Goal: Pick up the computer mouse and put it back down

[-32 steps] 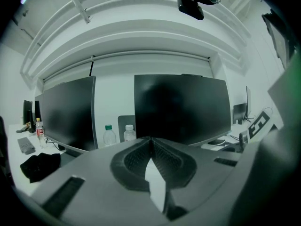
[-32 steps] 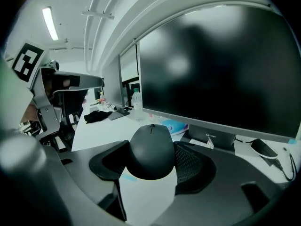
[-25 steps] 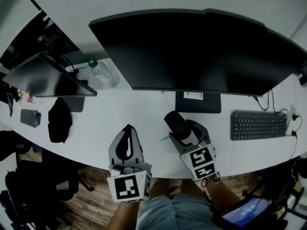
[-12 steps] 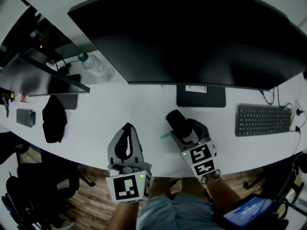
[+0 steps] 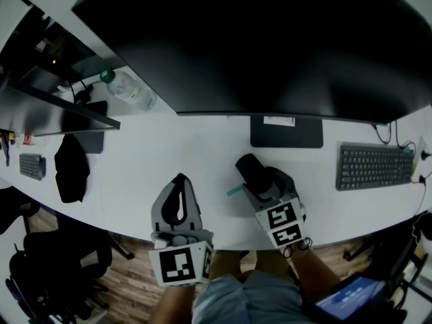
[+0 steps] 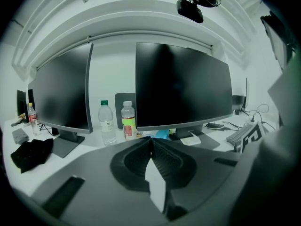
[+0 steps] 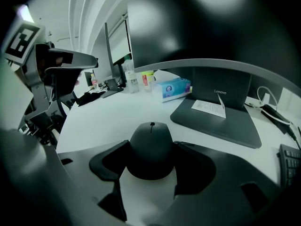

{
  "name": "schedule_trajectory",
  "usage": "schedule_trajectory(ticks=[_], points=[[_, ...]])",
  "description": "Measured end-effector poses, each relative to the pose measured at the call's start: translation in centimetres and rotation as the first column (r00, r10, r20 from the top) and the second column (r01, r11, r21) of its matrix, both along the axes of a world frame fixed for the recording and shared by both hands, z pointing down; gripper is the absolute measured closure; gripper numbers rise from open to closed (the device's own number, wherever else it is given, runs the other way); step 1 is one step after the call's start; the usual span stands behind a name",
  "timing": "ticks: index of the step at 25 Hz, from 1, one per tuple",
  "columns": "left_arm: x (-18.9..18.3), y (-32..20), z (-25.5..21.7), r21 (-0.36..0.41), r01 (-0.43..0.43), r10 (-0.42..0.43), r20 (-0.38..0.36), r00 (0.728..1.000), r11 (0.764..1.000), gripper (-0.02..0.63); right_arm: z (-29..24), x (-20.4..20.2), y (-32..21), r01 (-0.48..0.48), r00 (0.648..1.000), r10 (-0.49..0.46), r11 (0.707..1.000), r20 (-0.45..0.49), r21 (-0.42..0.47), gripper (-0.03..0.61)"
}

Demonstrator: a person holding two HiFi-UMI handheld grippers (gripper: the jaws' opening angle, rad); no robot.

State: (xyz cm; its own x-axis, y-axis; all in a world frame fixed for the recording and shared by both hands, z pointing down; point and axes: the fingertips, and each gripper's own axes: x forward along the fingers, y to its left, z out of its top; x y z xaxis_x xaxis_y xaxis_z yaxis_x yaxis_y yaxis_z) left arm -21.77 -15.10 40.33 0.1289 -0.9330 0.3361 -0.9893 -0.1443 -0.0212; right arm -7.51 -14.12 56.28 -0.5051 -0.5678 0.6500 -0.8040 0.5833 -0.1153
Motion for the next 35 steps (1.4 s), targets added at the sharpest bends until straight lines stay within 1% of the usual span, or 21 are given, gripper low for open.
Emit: schedule_trajectory(ticks=[9,11,14,16,19,24,27,29,31,33,35], points=[[0.0,0.0,0.1,-0.006,-0.008,0.007,-0.016,1.000,1.000,0.609,0.8,-0.4,0.3,0.023,0.998,-0.024,1.000,-0.058,-0.014,0.275],[0.0,0.2,0.1,-0.005,-0.011,0.011,-0.015,1.000,1.000,0.609,0.8,-0.6,0.3,0.029,0.998,-0.030,0.999,-0.053,-0.019,0.266],[0.2,0.4,-0.3,0.012,-0.019,0.019,-0.006,1.000,1.000,0.609,0.8,-0.7,0.5,0.037,0.999,-0.038,0.999,-0.033,-0.030,0.228],[0.3,0.7,-0.7,0.017,-0.021,0.022,-0.009,1.000,1.000,0.609,0.4,-0.6,0.6,0.031,0.999,-0.031,0.999,-0.022,-0.028,0.221],[0.7,1.0,-1.7,0.037,-0.026,0.026,-0.014,1.000,0.999,0.609,-0.9,-0.3,0.6,0.019,1.000,-0.019,1.000,-0.016,-0.001,0.221],[2.1,1.4,-4.2,0.094,-0.038,0.041,-0.033,0.999,0.995,0.609,-5.0,0.4,0.3,0.003,1.000,-0.005,0.997,0.027,0.075,0.221],[3.3,1.6,-6.8,0.144,-0.051,0.059,-0.051,0.997,0.988,0.609,-9.4,1.0,-0.1,-0.033,0.995,0.020,0.991,0.102,0.133,0.227],[4.2,1.8,-9.0,0.189,-0.068,0.080,-0.055,0.995,0.980,0.609,-13.1,1.4,-0.4,-0.054,0.989,0.026,0.979,0.145,0.197,0.246],[5.2,1.9,-11.5,0.241,-0.088,0.103,-0.053,0.993,0.967,0.609,-17.2,1.9,-0.5,-0.072,0.985,0.023,0.956,0.173,0.283,0.295],[6.1,2.1,-14.2,0.293,-0.098,0.120,-0.057,0.991,0.951,0.609,-21.2,2.5,-0.6,-0.089,0.981,0.017,0.923,0.192,0.374,0.371],[6.9,2.5,-16.7,0.343,-0.106,0.133,-0.056,0.990,0.933,0.609,-24.9,3.2,-0.3,-0.111,0.977,0.013,0.887,0.215,0.448,0.431]])
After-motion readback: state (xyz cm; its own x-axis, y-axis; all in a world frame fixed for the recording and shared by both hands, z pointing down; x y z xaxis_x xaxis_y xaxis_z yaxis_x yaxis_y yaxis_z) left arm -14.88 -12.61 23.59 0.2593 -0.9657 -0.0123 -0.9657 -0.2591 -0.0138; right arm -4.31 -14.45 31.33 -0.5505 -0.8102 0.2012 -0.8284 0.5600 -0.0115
